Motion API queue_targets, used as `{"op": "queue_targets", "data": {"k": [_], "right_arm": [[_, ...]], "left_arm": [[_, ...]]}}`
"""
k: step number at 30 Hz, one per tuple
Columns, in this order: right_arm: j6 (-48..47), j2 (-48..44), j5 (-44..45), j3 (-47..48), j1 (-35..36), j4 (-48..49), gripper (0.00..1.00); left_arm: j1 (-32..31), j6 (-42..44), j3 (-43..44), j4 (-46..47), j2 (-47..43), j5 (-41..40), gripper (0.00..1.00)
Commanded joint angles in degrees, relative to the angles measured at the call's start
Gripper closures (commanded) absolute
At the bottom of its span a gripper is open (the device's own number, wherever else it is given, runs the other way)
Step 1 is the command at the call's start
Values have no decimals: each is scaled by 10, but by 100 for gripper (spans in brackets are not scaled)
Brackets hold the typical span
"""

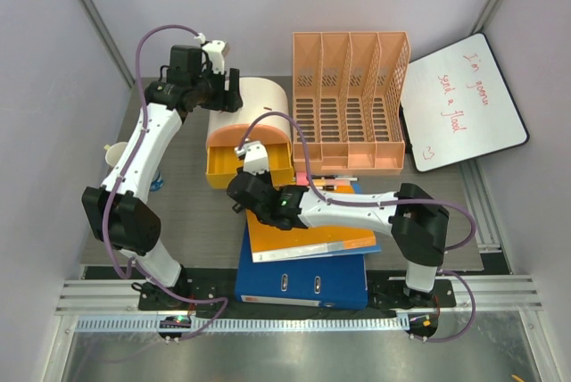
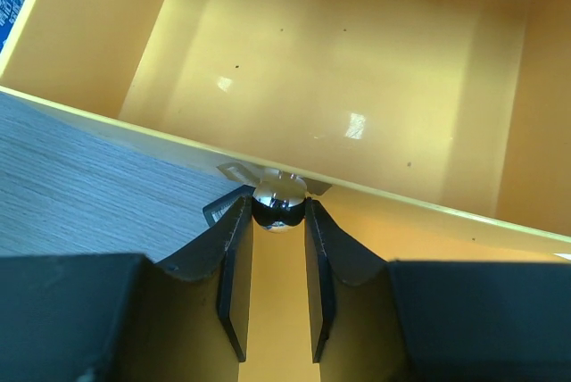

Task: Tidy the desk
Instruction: Open the drawer in the storage box.

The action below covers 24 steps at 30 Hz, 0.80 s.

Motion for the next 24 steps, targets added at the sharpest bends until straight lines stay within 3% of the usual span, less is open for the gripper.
{"op": "queue_targets", "data": {"k": [1,6,15,19,24], "right_arm": [[29,-30,9,-7,17,-5,86],[35,-27,-2,-12,17,-9,75],[11,-28,-9,30,24,-55,33],[-13,-82,11,60,24,-111,31],[-17,-218,43,36,-16,-199,35]], "left_arm": [[0,4,4,-26,-9,2,27],[0,4,6,-26,-8,3,27],[0,7,28,-40,-7,1,27],[0,12,48,-51,-8,-6,27],[0,20,91,-80,-10,-9,27]]}}
